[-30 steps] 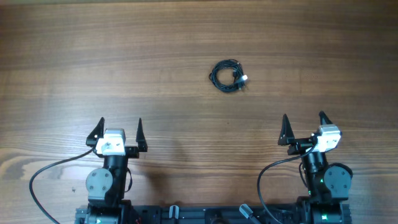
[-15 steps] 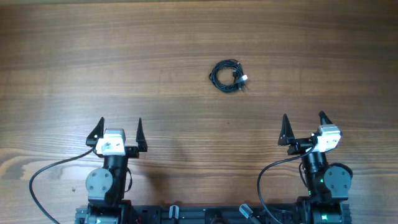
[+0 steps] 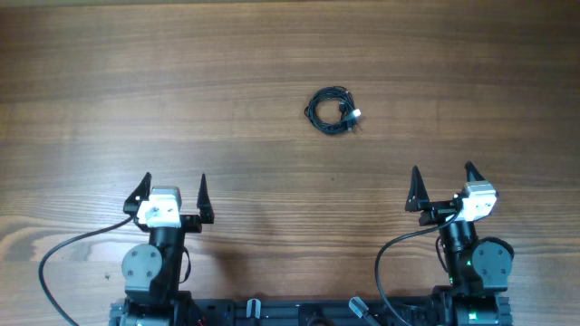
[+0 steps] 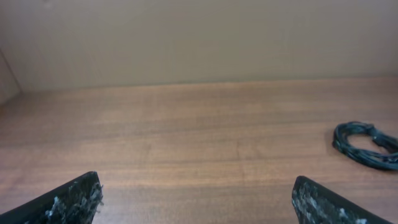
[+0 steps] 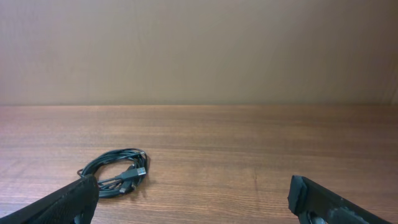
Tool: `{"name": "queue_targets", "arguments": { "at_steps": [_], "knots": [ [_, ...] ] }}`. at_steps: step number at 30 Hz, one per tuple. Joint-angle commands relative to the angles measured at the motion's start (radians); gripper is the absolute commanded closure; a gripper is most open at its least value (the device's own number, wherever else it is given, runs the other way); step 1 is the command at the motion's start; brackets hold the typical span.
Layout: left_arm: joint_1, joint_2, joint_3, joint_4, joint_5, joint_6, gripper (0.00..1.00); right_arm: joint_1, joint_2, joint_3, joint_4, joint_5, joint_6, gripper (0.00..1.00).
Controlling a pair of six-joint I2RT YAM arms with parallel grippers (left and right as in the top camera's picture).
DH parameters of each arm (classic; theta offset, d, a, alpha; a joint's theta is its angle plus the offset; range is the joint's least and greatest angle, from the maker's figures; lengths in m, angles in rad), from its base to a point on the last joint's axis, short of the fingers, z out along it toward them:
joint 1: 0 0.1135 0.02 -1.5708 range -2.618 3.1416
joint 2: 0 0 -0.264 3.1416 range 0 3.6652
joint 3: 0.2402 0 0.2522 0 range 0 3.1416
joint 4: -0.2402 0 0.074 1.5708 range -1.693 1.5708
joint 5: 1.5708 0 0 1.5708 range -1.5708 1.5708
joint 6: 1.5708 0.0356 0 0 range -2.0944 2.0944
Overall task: Untangle cables
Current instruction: 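Raise the left arm and move its gripper forward left of the cable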
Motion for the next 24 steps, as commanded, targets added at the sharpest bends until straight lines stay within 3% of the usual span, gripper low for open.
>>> {"name": "queue_targets", "arguments": {
  "at_steps": [1,11,24],
  "knots": [
    [0.007,-0.007,0.086,-0.064,-0.01,-0.058,0.0,0.004,-0.011,-0.002,0.002,-0.002,0.014,0.01],
    [0.006,-0.007,0.237,-0.173,-0.009,-0.142,0.0,0.004,-0.011,-0.002,0.002,-0.002,0.014,0.0],
    [0.006,-0.007,0.446,-0.286,0.02,-0.164,0.0,0.004,-0.011,-0.002,0.002,-0.002,0.014,0.0]
  ]
}}
